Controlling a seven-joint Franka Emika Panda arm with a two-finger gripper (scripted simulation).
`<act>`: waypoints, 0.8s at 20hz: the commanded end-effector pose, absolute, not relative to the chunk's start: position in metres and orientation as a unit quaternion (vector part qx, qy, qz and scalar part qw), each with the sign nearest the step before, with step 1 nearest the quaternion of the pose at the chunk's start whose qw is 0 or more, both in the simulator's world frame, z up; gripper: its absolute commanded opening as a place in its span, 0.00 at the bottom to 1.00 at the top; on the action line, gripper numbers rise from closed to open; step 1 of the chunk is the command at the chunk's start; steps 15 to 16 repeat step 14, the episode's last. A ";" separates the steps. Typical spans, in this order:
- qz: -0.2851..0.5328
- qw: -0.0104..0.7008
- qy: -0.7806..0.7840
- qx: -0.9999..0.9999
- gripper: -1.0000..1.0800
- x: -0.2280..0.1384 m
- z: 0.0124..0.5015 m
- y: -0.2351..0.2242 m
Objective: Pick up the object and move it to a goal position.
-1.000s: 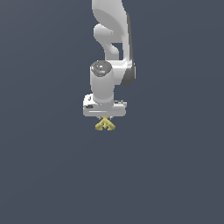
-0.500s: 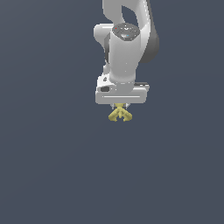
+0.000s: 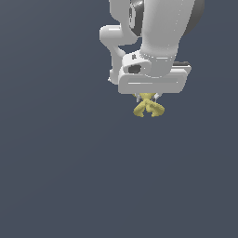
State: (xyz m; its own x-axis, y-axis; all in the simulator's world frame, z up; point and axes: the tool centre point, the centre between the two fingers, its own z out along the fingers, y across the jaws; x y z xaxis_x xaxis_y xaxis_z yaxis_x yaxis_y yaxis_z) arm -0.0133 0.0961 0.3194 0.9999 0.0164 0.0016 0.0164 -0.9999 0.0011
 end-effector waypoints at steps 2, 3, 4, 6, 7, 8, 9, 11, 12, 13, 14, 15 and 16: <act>0.000 0.000 0.008 1.000 0.00 -0.009 0.341 0.110; 0.000 0.000 0.008 1.000 0.00 -0.008 0.346 0.114; 0.000 0.000 0.008 1.000 0.00 -0.007 0.350 0.116; 0.000 0.000 0.008 1.000 0.00 -0.006 0.357 0.121; 0.000 0.000 0.008 1.000 0.00 -0.005 0.360 0.123; 0.000 0.000 0.008 1.000 0.00 -0.005 0.362 0.125; 0.000 0.000 0.008 1.000 0.00 -0.004 0.364 0.126; 0.000 0.000 0.008 1.000 0.00 -0.003 0.367 0.128; 0.000 0.000 0.008 1.000 0.00 -0.003 0.368 0.128; 0.000 0.000 0.008 1.000 0.00 -0.003 0.368 0.129; 0.000 0.000 0.008 1.000 0.00 -0.003 0.368 0.129; 0.000 0.000 0.008 1.000 0.00 -0.003 0.368 0.129; 0.000 0.000 0.008 1.000 0.00 -0.003 0.368 0.129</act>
